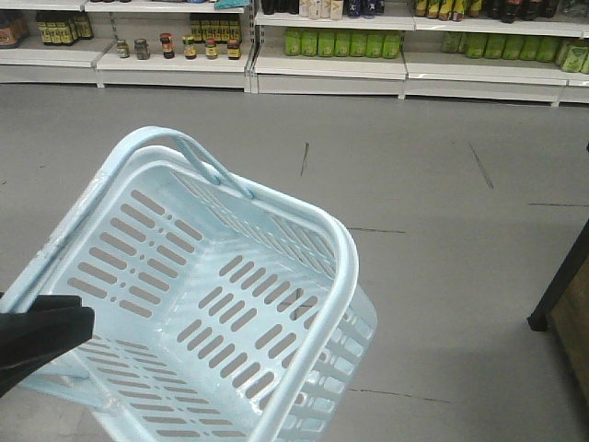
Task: Pick three apples into basket with both arms
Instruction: 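Drive the base with the held basket toward the apple and orange table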
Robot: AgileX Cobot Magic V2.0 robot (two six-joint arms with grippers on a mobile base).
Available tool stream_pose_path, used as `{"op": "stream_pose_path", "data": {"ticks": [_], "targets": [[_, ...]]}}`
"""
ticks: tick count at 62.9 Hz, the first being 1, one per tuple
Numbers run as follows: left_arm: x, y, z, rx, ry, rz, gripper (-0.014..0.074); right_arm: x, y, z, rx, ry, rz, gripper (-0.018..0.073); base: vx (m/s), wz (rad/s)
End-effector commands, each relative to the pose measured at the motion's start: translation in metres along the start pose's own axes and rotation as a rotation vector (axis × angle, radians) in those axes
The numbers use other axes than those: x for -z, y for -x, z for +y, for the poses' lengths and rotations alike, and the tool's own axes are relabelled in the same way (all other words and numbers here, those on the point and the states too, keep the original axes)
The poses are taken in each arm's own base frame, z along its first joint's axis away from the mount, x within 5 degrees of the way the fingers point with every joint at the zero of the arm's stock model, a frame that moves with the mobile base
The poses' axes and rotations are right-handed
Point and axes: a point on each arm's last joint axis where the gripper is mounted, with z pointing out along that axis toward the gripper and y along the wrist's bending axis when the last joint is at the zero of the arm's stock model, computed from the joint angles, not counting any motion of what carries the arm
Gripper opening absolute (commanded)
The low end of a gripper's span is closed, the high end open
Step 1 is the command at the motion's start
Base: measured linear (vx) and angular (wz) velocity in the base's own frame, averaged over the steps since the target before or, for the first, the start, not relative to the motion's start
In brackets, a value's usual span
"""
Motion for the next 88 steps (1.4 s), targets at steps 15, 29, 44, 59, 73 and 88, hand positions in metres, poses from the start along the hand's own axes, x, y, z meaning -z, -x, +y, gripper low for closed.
{"op": "stream_pose_path", "data": {"ticks": [15,29,44,59,73,88], "targets": [[0.0055,0.0145,-0.0029,0.036,0.001,-0.112,-0.0006,0.0006,0.0034,0.0002,0.015,0.002,-0.078,-0.0004,0.24,-0.08],[0.0055,0.0145,-0.0029,0.036,0.001,-0.112,-0.0006,0.0006,0.0034,0.0002,0.015,0.002,-0.078,-0.0004,0.27,-0.10],[0.0045,0.0136,-0.0083,0.021,-0.039,-0.101,-0.0006,0.0006,0.0034,0.0002,0.015,0.002,-0.078,-0.0004,0.29,-0.09],[0.0045,0.0134,-0.0084,0.021,-0.040,-0.099,-0.0006,0.0006,0.0034,0.0002,0.015,0.002,-0.078,-0.0004,0.30,-0.08],[0.0045,0.0134,-0.0084,0.021,-0.040,-0.099,-0.0006,0.0006,0.0034,0.0002,0.015,0.002,-0.078,-0.0004,0.28,-0.09],[0.0045,0.0134,-0.0084,0.021,-0.040,-0.098,-0.0006,0.0006,0.0033,0.0002,0.015,0.002,-0.077,-0.0004,0.25,-0.26]]}}
